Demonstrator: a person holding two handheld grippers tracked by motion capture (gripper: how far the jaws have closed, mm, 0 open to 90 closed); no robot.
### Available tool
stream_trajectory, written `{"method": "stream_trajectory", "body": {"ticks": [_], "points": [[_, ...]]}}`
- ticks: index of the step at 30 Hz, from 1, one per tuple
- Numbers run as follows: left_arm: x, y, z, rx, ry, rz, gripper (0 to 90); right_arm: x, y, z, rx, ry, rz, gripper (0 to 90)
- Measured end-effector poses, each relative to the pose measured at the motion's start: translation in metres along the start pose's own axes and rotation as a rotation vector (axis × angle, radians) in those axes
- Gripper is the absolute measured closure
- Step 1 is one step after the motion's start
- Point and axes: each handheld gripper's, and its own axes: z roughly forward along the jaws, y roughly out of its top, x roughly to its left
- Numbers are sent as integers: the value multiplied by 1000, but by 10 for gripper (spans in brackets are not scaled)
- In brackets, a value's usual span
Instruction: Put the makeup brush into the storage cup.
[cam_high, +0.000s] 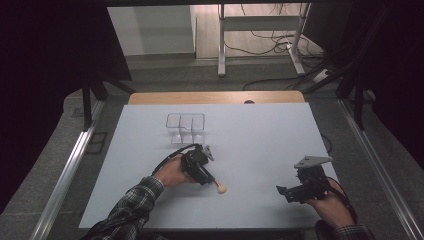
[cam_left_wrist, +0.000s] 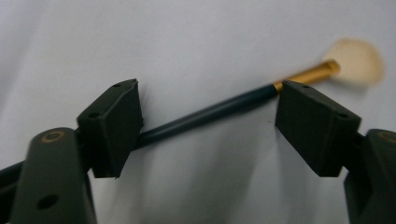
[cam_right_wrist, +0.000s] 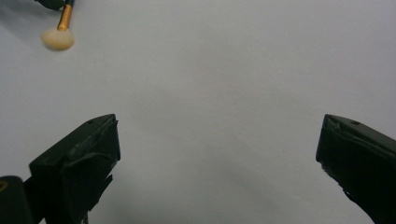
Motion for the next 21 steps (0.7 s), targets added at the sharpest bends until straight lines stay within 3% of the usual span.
{"method": "stream_trajectory", "body": {"ticks": [2, 3, 6, 7, 8, 14, 18, 21], "points": [[-3, 1, -2, 0, -7, 20, 424, 0, 0, 0, 2, 1, 2, 0], [-10, 2, -4, 5, -19, 69, 519, 0, 0, 0, 3, 4, -4, 2], [-16, 4, -4, 17, -29, 97, 771, 1, 0, 1, 6, 5, -9, 5], [-19, 5, -5, 26, -33, 113, 771, 1, 0, 1, 6, 5, -9, 5], [-21, 6, -4, 35, -25, 113, 832, 1, 0, 1, 8, 5, -11, 5], [-12, 6, -5, 40, -81, 43, 838, 2, 0, 1, 9, 6, -14, 7], [-9, 5, -5, 29, -100, 19, 838, 1, 0, 1, 9, 7, -15, 8], [-9, 4, -6, 24, -89, 1, 838, 1, 0, 1, 8, 7, -13, 8]]}}
